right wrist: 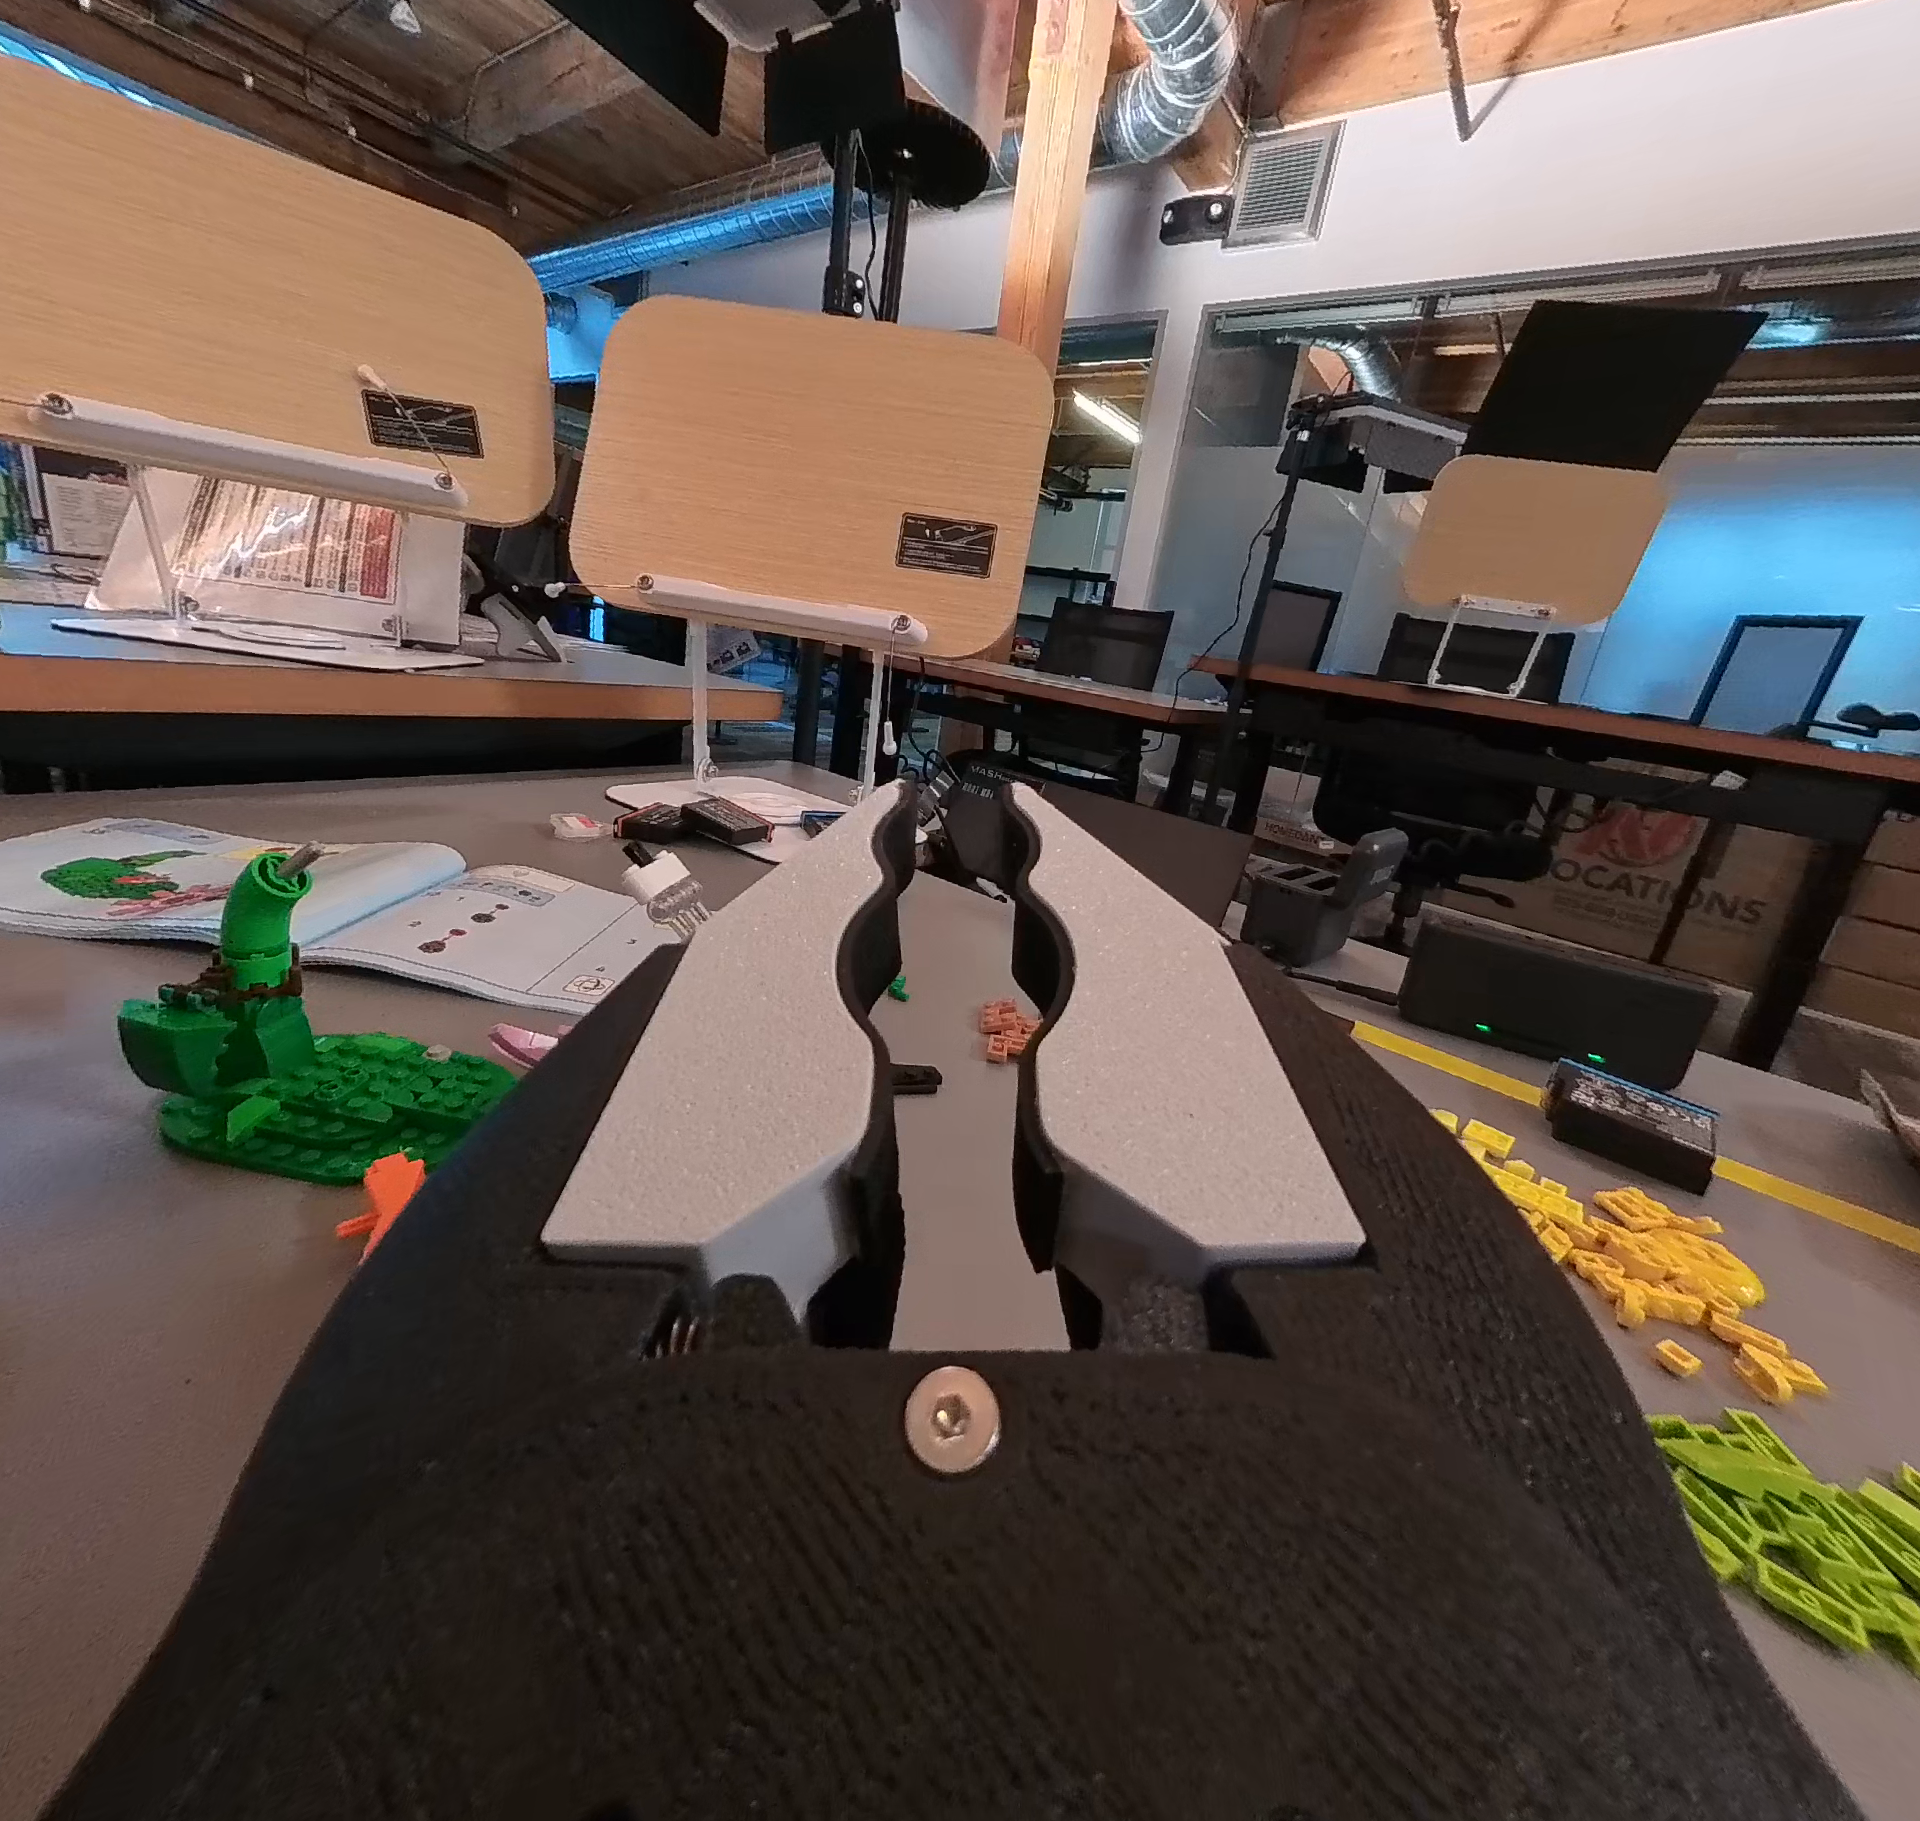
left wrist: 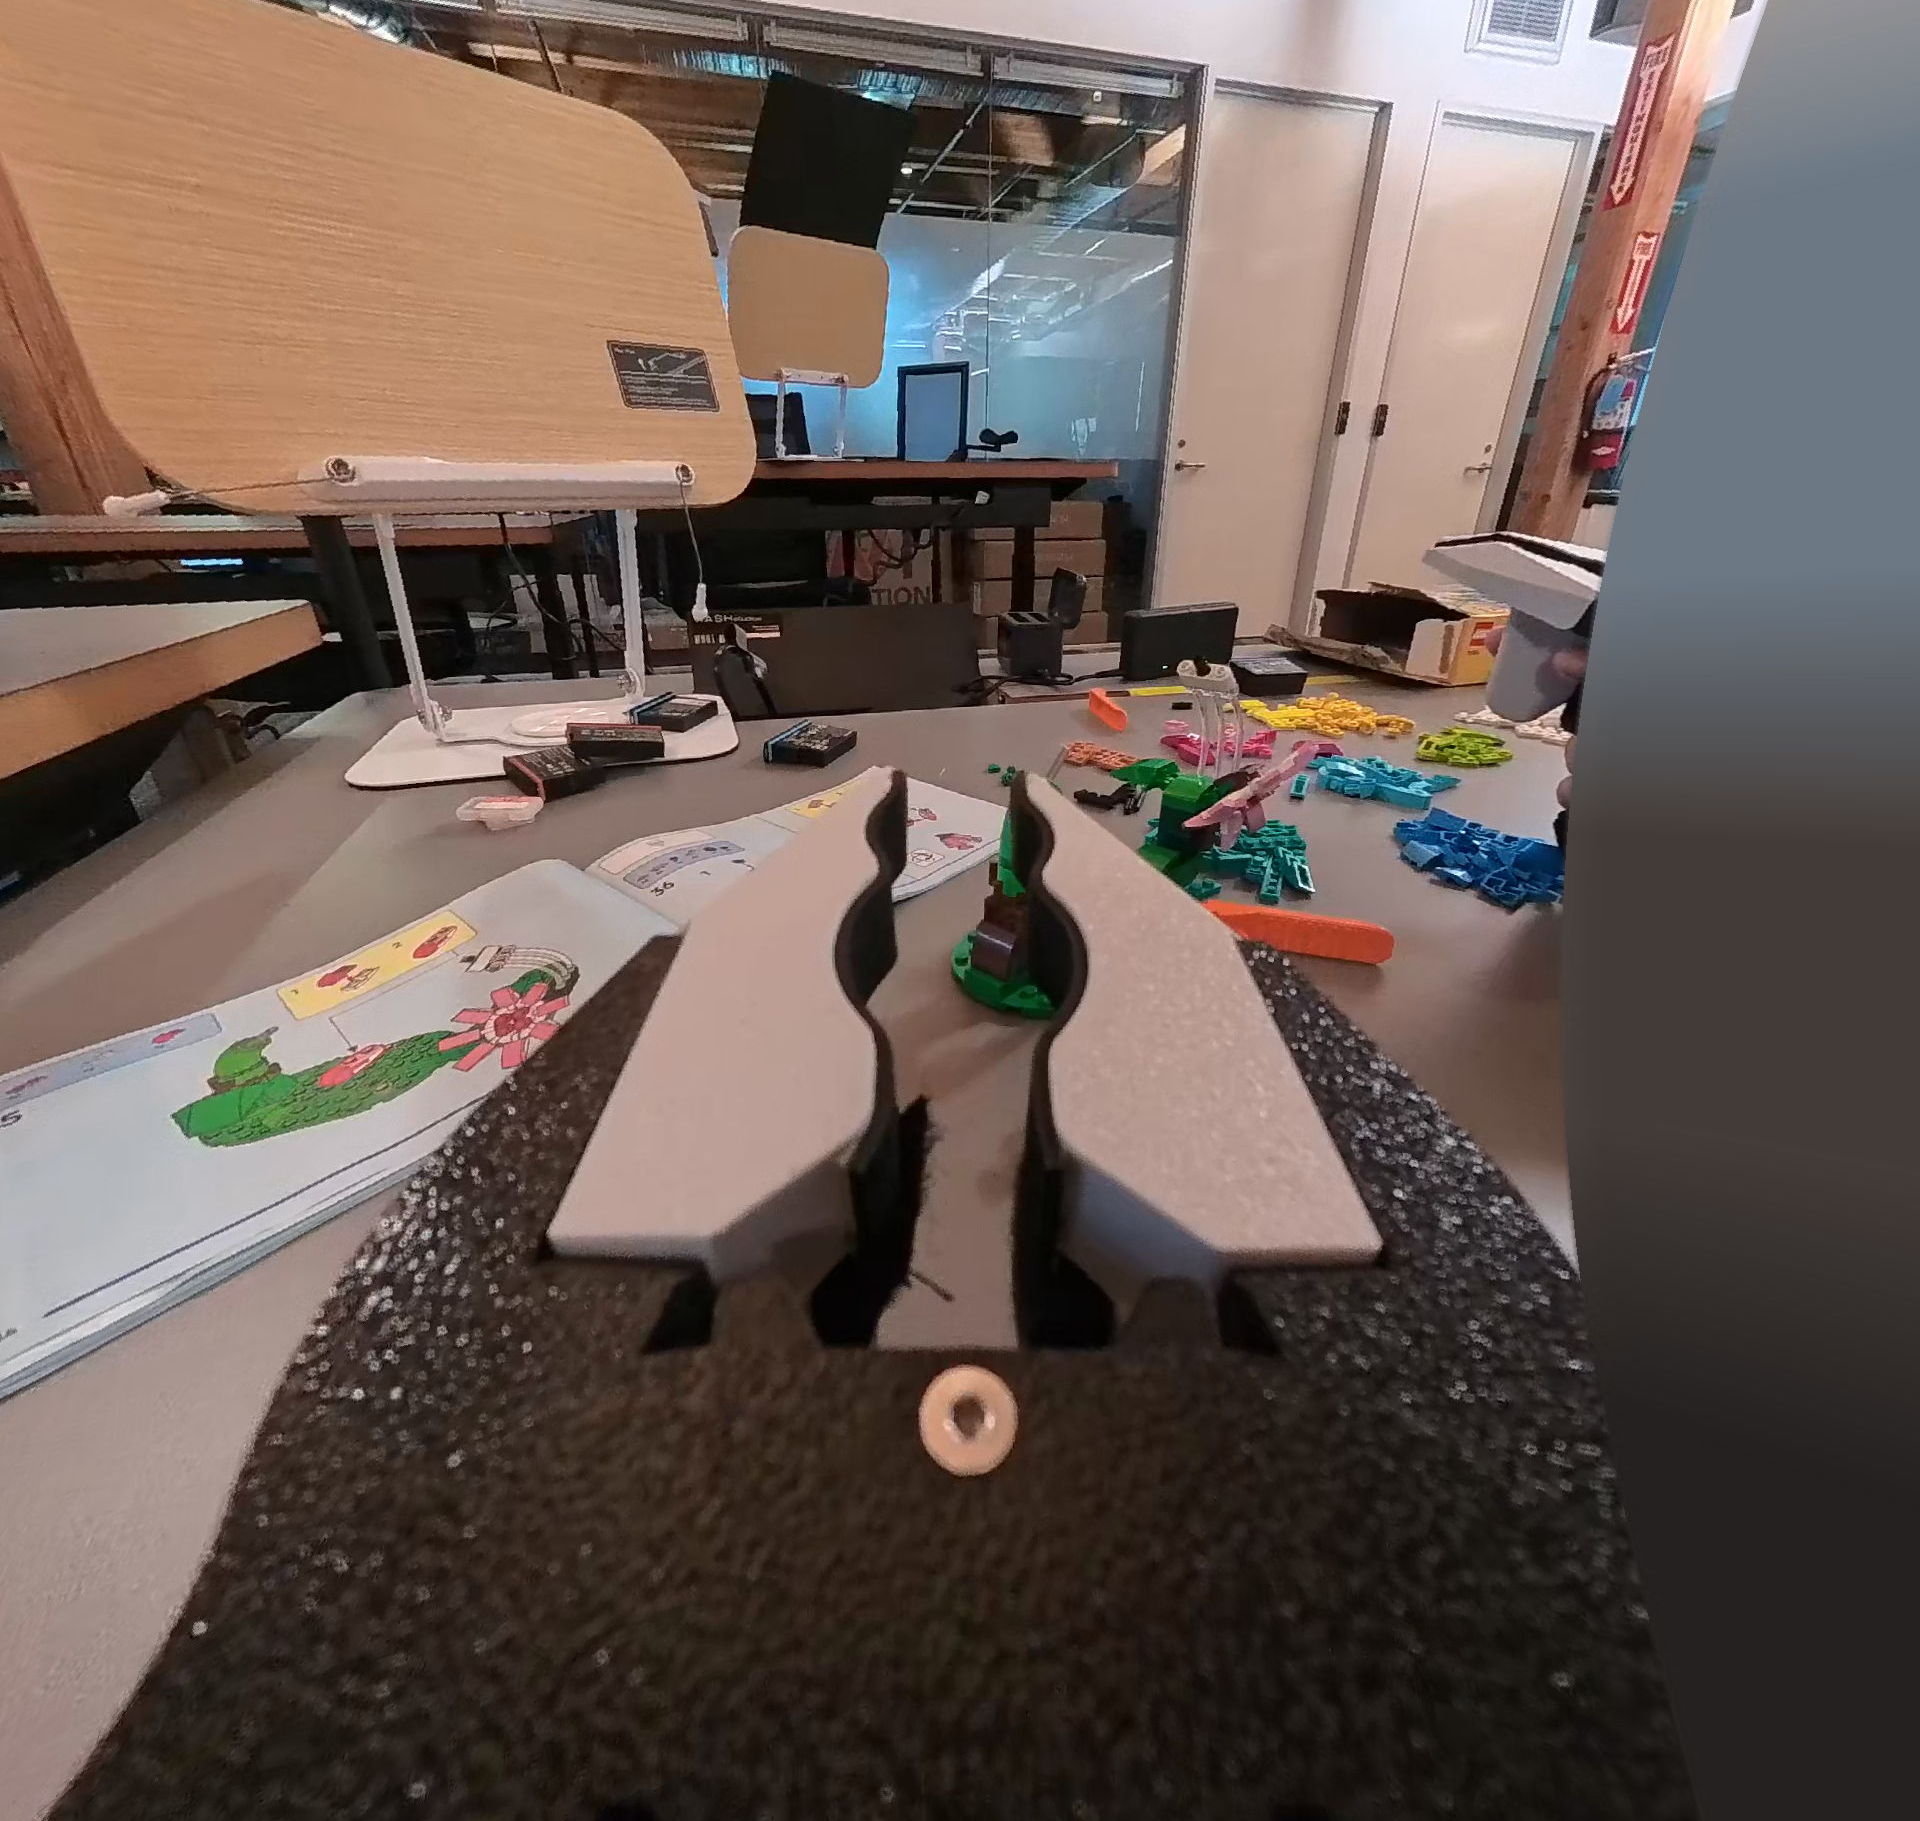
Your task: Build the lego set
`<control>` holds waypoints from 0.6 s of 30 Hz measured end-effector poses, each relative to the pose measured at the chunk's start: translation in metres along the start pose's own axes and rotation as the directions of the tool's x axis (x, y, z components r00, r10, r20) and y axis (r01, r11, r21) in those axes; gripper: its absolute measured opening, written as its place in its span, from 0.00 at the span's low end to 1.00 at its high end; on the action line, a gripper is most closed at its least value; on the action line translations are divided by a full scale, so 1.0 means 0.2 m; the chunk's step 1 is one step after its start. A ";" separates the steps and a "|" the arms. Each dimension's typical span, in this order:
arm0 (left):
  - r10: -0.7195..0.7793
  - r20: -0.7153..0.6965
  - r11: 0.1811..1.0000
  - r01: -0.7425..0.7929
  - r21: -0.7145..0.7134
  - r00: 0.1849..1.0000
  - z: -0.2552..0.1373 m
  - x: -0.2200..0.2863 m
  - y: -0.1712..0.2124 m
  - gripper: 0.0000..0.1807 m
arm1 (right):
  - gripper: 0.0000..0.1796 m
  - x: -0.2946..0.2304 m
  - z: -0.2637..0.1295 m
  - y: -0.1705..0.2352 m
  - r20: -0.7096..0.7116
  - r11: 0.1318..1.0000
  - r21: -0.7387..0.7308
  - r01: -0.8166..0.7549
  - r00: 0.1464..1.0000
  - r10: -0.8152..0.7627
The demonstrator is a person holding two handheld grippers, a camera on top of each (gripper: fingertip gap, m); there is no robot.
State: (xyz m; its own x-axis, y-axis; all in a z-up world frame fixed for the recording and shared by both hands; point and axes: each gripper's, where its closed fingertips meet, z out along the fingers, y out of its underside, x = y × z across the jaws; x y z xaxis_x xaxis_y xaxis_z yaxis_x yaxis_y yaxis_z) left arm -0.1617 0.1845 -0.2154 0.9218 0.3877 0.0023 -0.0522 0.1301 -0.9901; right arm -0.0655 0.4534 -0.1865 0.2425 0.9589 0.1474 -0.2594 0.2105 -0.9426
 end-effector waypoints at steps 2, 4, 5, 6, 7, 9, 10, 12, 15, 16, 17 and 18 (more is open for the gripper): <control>-0.005 0.000 1.000 0.005 -0.007 1.000 0.00 0.00 0.01 0.09 | 0.07 0.00 0.00 0.00 -0.003 1.000 0.000 -0.009 1.000 0.009; -0.006 -0.004 1.000 0.006 -0.006 1.000 0.01 0.00 0.01 0.09 | 0.07 0.01 0.00 0.00 -0.008 1.000 0.002 -0.024 1.000 0.024; -0.007 -0.004 1.000 0.007 -0.004 1.000 0.01 0.00 0.00 0.09 | 0.07 0.02 0.00 -0.01 -0.011 1.000 0.004 -0.029 1.000 0.029; -0.007 -0.005 1.000 0.007 -0.005 1.000 0.02 0.00 0.01 0.09 | 0.07 0.03 0.00 -0.01 -0.015 0.999 0.005 -0.035 0.999 0.035; -0.005 -0.007 1.000 0.005 -0.006 1.000 0.02 0.00 0.01 0.09 | 0.07 0.03 -0.01 -0.01 -0.020 0.999 0.006 -0.043 0.999 0.043; 0.002 -0.009 1.000 -0.002 -0.010 1.000 0.03 0.00 0.01 0.09 | 0.07 0.05 -0.01 -0.02 -0.030 0.999 0.009 -0.052 0.998 0.053; 0.005 -0.008 1.000 -0.005 -0.010 1.000 0.03 0.00 0.01 0.09 | 0.07 0.06 -0.01 -0.02 -0.035 0.998 0.010 -0.055 0.998 0.055; -0.001 -0.006 1.000 0.001 -0.004 1.000 0.02 0.00 0.01 0.09 | 0.07 0.07 -0.01 -0.03 -0.045 0.999 0.013 -0.049 0.998 0.049; -0.028 -0.002 1.000 0.028 -0.001 1.000 0.03 -0.02 0.00 0.09 | 0.05 0.08 0.00 -0.02 -0.026 0.998 -0.021 -0.062 0.998 0.062; -0.038 0.000 0.999 0.038 -0.001 0.999 0.03 -0.02 0.00 0.09 | 0.04 0.06 0.02 0.00 0.002 0.995 -0.066 -0.074 0.997 0.074; -0.048 0.000 0.999 0.048 -0.003 0.999 0.03 -0.03 0.01 0.09 | 0.03 0.05 0.05 0.03 0.025 0.988 -0.126 -0.088 0.995 0.092; -0.056 -0.005 0.998 0.056 -0.005 0.998 0.04 -0.03 0.01 0.09 | 0.03 0.03 0.09 0.07 0.059 0.977 -0.190 -0.096 0.992 0.109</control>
State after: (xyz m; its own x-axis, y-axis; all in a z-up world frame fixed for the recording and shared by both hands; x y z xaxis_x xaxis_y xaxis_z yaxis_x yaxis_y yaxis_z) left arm -0.1701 0.1892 -0.2159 0.9251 0.3753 0.0568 0.0013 0.1465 -0.9892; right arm -0.0853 0.4658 -0.1928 0.1574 0.9856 0.0611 -0.0993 0.0774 -0.9920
